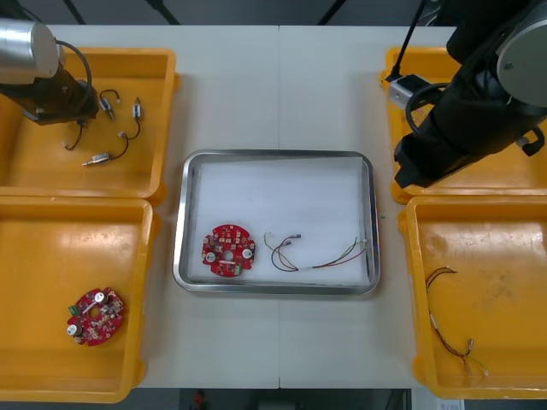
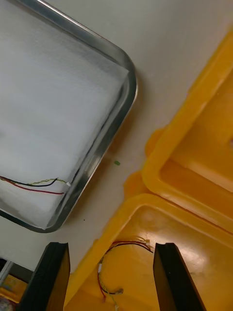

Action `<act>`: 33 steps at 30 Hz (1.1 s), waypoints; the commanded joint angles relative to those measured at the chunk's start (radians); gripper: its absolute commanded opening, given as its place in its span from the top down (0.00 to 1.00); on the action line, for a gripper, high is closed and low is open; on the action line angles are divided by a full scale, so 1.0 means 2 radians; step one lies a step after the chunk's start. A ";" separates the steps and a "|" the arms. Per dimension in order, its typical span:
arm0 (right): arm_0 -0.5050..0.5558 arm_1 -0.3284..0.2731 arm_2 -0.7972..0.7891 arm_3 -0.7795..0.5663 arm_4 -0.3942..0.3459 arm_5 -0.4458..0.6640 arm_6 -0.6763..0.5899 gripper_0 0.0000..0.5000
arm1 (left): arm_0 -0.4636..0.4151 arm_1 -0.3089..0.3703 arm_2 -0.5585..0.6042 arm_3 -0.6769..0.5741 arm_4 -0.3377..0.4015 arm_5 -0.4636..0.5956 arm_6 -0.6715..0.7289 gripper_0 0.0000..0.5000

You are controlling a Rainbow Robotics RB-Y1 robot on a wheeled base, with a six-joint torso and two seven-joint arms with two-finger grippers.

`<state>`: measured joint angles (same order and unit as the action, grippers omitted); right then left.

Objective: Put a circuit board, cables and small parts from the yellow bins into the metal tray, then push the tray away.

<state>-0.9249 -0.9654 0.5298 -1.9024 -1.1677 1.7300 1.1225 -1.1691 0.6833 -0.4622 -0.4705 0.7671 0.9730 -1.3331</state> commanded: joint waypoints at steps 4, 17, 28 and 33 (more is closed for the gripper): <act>-0.015 -0.058 -0.039 0.045 -0.032 0.002 -0.003 0.00 | 0.002 -0.003 -0.003 0.007 0.005 -0.015 -0.012 0.00; -0.015 -0.093 -0.039 0.144 -0.021 -0.021 0.131 0.00 | 0.002 -0.003 -0.003 0.026 0.019 -0.027 -0.024 0.86; -0.019 -0.090 -0.039 0.259 -0.018 -0.090 0.269 0.00 | 0.002 -0.003 -0.003 0.027 0.024 -0.027 -0.036 1.00; -0.032 -0.079 -0.039 0.315 -0.017 -0.112 0.336 0.00 | 0.002 0.010 -0.003 0.014 0.033 -0.010 -0.041 1.00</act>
<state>-0.9268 -1.1050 0.4845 -1.3281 -1.2105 1.5275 1.7082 -1.1678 0.6827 -0.4622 -0.4221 0.8141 0.9291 -1.3332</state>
